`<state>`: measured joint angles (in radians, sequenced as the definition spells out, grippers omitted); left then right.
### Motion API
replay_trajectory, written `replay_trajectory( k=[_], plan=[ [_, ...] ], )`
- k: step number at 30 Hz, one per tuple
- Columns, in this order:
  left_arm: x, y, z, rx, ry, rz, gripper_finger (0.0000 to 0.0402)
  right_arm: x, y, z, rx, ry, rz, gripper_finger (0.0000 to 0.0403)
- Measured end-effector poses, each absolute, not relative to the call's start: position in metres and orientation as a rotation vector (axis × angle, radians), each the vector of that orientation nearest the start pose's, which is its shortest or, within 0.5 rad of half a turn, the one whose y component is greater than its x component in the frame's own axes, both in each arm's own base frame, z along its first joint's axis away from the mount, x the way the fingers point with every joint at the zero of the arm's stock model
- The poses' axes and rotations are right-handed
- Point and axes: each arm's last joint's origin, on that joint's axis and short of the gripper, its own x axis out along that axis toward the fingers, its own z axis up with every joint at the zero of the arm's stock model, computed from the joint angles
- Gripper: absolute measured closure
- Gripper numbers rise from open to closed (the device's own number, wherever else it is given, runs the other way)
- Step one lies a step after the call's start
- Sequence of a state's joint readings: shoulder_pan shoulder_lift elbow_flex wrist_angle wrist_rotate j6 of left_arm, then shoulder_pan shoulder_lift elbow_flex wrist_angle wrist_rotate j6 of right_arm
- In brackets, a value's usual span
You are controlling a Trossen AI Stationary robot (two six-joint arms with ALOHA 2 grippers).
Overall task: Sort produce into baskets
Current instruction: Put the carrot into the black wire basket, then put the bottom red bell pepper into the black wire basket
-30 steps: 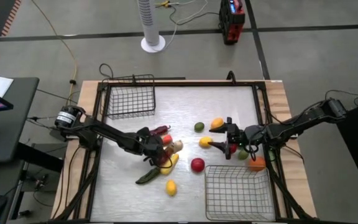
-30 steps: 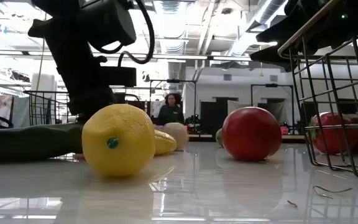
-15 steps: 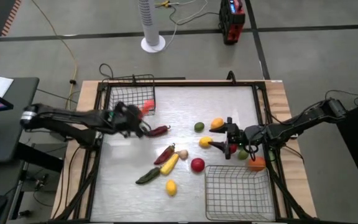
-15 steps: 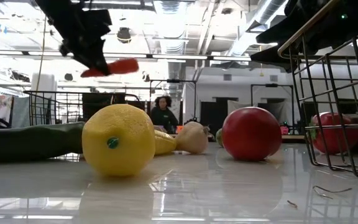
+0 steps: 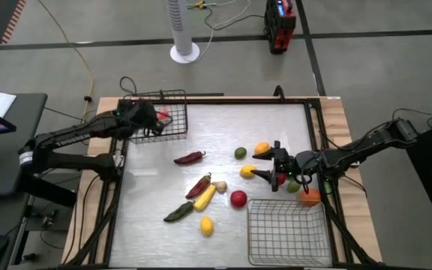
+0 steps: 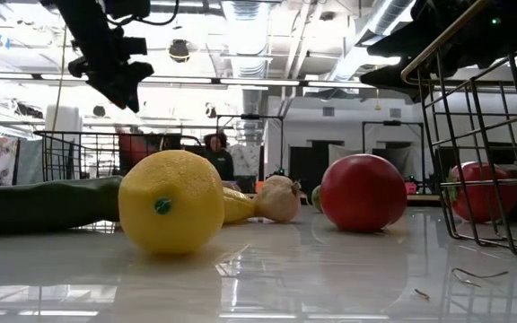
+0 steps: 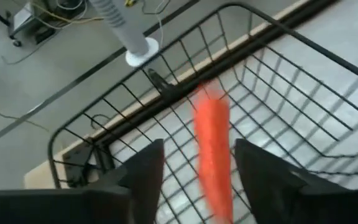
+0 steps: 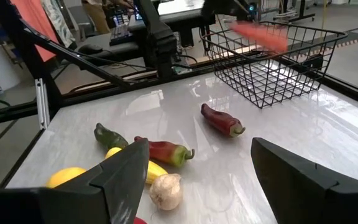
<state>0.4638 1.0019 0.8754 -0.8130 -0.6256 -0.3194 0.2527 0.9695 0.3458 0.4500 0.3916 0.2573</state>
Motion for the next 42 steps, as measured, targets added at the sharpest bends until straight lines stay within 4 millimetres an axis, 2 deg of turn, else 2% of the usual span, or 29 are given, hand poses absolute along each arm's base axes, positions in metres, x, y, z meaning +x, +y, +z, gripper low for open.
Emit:
replay_trajectory(
  k=[3,6,11,15,20,26,34,38,42],
  plan=[
    [0.155,0.101,0.286,-0.208,0.828,1.061,0.0159,0.194,0.039,0.210,0.201,0.146,-0.158,0.0092],
    [0.162,0.096,0.288,-0.266,0.818,0.850,0.0138,0.194,0.039,0.210,0.198,0.147,-0.158,0.0092],
    [0.186,0.071,0.278,-0.362,0.788,0.529,0.0144,0.194,0.039,0.210,0.196,0.150,-0.158,0.0092],
    [0.205,0.045,0.262,-0.333,0.872,0.409,0.0161,0.194,0.039,0.210,0.195,0.154,-0.159,0.0092],
    [0.229,0.018,0.237,-0.305,0.967,0.351,0.0179,0.194,0.039,0.210,0.195,0.154,-0.159,0.0092],
    [0.257,-0.011,0.211,-0.318,0.995,0.276,0.0186,0.194,0.039,0.209,0.195,0.155,-0.159,0.0092],
    [0.295,-0.029,0.183,-0.434,0.887,0.233,0.0186,0.194,0.039,0.209,0.197,0.154,-0.161,0.0092],
    [0.309,-0.036,0.170,-0.418,0.900,0.271,0.0178,0.194,0.039,0.209,0.197,0.155,-0.161,0.0092],
    [0.320,-0.043,0.167,-0.368,0.881,0.314,0.0152,0.194,0.039,0.209,0.198,0.163,-0.162,0.0092]
  ],
)
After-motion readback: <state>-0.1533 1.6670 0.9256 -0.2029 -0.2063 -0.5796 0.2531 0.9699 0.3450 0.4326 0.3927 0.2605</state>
